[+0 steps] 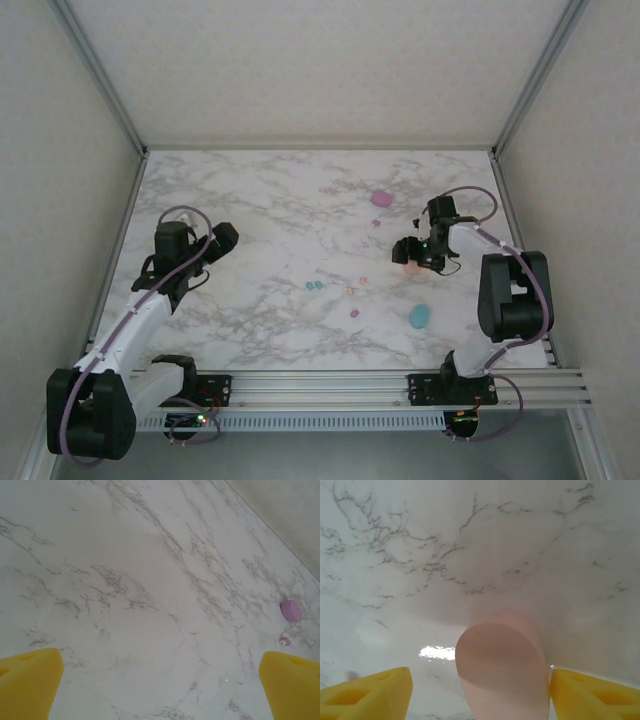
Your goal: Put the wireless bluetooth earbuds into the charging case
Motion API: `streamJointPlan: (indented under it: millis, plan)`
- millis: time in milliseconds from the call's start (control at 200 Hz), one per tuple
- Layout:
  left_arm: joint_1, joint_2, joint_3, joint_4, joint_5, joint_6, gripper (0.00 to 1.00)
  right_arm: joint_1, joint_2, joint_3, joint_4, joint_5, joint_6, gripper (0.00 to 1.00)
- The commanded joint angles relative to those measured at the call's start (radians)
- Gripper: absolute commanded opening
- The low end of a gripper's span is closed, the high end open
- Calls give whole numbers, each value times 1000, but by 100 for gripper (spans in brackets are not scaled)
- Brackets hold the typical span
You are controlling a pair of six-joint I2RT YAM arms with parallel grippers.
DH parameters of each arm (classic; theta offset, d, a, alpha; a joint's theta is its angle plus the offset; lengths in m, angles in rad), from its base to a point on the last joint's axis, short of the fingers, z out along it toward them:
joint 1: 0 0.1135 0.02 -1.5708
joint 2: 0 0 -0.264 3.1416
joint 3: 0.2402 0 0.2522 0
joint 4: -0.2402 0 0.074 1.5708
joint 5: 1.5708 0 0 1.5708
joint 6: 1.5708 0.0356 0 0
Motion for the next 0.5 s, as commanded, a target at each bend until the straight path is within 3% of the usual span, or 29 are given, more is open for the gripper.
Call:
streamJointPlan:
  millis: [0, 235, 496]
  plan:
    - [-11, -6, 41, -20, -5, 15, 100, 20, -43, -17, -18, 51, 18, 71]
    - [-16, -20, 36, -16, -1, 30, 100, 71, -17, -1, -39, 219, 5, 67]
    - [-29, -31, 23, 24, -8, 51, 100, 111, 32, 16, -40, 264, -19, 58]
